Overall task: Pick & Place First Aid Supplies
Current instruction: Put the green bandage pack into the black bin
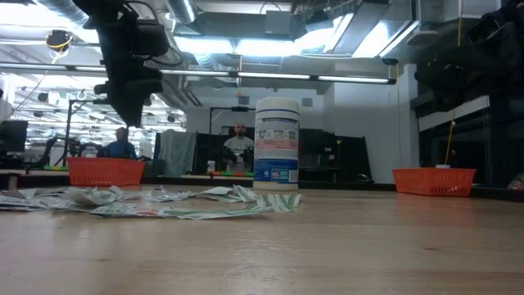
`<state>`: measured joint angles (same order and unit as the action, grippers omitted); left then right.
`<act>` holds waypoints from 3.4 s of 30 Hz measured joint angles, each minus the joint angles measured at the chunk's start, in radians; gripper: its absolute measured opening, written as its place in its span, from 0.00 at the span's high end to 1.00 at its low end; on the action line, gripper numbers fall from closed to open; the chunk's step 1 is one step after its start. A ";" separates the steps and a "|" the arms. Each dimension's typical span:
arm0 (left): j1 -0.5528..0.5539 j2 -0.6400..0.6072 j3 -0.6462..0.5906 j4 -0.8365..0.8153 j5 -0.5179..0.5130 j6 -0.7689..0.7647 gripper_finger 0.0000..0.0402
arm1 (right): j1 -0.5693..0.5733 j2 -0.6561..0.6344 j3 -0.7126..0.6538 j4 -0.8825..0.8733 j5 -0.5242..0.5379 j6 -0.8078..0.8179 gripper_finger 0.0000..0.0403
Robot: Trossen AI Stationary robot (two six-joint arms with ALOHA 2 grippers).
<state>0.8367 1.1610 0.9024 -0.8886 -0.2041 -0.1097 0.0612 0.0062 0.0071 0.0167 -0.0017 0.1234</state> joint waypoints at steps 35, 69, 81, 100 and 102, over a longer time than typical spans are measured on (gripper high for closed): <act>-0.704 0.269 0.001 0.539 0.002 0.267 0.71 | 0.000 0.000 0.000 0.000 0.000 0.000 0.39; -0.678 0.652 0.033 0.709 -0.103 0.403 0.71 | 0.000 0.000 0.000 0.000 0.000 0.000 0.39; -0.635 0.681 0.036 0.709 0.008 0.333 0.83 | 0.000 0.000 0.000 0.000 0.000 0.000 0.39; -0.675 0.521 0.029 0.627 -0.003 0.209 0.99 | 0.000 0.000 0.000 0.000 0.000 0.000 0.39; -0.689 0.482 0.028 0.619 0.020 0.176 0.99 | 0.000 0.000 0.000 0.000 0.000 0.000 0.39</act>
<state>0.1474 1.6432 0.9306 -0.2691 -0.1839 0.0662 0.0612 0.0060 0.0071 0.0170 -0.0021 0.1232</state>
